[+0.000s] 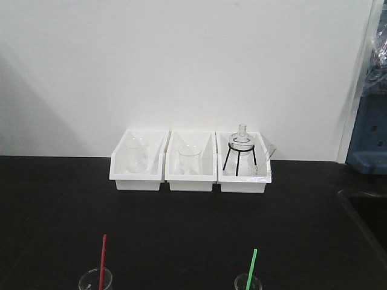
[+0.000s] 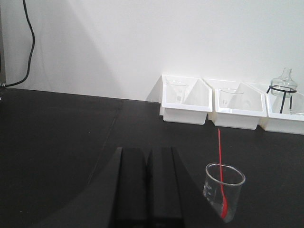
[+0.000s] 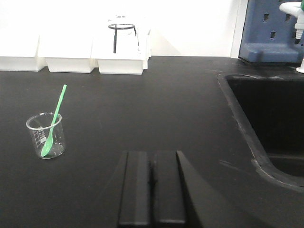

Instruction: Sort red and green spoons into left cabinet

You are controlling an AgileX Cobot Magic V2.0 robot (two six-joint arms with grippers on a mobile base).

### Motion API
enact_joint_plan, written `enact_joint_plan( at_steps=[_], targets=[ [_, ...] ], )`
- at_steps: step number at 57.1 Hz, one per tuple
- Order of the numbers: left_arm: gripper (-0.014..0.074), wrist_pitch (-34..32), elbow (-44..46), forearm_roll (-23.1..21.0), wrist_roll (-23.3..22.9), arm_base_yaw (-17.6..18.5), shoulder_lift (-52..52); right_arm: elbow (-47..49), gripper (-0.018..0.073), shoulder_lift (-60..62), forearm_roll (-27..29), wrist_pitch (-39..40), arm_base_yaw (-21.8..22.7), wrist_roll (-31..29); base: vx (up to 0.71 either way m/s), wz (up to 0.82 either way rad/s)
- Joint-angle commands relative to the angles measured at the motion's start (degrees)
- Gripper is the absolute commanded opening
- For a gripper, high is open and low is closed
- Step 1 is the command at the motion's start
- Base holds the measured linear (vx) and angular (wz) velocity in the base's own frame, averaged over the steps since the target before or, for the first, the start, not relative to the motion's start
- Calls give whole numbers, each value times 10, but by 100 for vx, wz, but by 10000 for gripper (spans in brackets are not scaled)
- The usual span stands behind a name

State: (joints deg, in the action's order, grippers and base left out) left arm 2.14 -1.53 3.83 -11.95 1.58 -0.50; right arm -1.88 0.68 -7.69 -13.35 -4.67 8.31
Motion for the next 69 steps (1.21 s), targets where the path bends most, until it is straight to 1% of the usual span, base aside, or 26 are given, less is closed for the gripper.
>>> enact_joint_plan(
  at_steps=[1, 16, 25, 26, 32, 37, 41, 44, 47, 53, 58, 60, 63, 69],
  targets=[
    [-6, -44, 2, -5, -4, 2, -11, -3, -6, 7, -4, 48, 0, -4, 0, 0],
    [-6, -52, 2, -5, -4, 2, -11, -3, -6, 7, -3, 61, 0, -1, 0, 0],
    [-6, -61, 2, -5, -5, 2, -11, -3, -6, 7, -3, 127, 0, -1, 0, 0],
    [-6, -67, 2, -5, -5, 2, -11, -3, -6, 7, -3, 150, 0, -1, 0, 0],
    [-6, -111, 7, -5, -20, 2, -11, -3, -6, 7, -3, 205, 0, -1, 0, 0],
    [-6, -174, 8, -5, -21, 2, -11, -3, -6, 7, 5, 225, 0, 7, 0, 0],
    [-6, -200, 14, -5, -21, 2, -11, 1, -6, 7, 18, 229, 0, 16, 0, 0],
    [-6, -179, 34, -5, -19, 2, -11, 13, -6, 7, 30, 214, 0, 20, 0, 0],
    [-6, -141, 59, -1, -17, 2, -11, 25, -6, 7, 33, 190, 0, 20, 0, 0],
    [-6, -21, 130, 15, -15, 2, -9, 64, -6, 6, 28, 113, 0, 13, 0, 0],
    [-6, 42, 167, 39, 3, 2, 6, 90, -5, -5, 24, 61, 0, 7, 0, 0],
    [-6, 58, 181, 47, 15, 2, 14, 99, -6, -10, 24, 49, 0, 7, 0, 0],
    [-6, 72, 192, 45, 32, 2, 30, 107, -4, -21, 23, 39, 0, 6, 0, 0],
    [-6, 59, 194, 40, 36, 2, 63, 109, -2, -46, 6, 40, 0, 4, 0, 0]
  ],
)
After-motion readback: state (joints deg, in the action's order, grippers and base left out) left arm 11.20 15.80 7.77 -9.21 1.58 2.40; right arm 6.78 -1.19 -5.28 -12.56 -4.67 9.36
